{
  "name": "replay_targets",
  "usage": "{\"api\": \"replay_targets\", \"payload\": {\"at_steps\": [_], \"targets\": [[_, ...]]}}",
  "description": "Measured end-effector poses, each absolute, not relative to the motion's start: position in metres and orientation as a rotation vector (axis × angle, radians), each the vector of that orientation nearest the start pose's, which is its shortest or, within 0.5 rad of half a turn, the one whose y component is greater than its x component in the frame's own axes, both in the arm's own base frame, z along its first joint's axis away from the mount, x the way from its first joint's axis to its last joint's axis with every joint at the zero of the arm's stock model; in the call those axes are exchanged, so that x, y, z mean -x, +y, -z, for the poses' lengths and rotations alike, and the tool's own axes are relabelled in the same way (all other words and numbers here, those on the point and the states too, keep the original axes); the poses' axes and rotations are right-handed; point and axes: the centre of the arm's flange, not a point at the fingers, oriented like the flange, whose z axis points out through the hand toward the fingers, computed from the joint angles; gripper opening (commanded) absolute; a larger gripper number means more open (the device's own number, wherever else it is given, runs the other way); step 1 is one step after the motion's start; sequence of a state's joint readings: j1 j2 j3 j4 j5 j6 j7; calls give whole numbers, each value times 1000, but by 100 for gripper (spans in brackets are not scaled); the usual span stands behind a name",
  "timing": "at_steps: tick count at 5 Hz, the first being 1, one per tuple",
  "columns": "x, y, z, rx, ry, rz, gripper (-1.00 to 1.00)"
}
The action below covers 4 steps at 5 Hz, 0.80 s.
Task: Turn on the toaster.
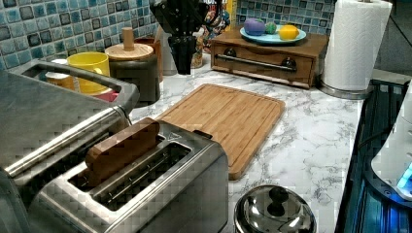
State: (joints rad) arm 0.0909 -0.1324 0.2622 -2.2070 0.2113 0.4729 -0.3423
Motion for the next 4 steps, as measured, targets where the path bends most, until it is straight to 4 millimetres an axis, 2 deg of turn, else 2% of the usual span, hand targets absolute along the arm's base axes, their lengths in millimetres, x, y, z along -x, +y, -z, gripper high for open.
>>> {"api": "replay_targets", "payload": {"at_steps": [1, 2, 3, 4], "targets": [[-453, 215, -437, 3012, 197, -125, -100], [-443, 229, -430, 3021, 150, -140, -100], [-435, 232, -420, 3022, 142, -141, -100], [-413, 230, -406, 2964, 194, -189, -100]]}}
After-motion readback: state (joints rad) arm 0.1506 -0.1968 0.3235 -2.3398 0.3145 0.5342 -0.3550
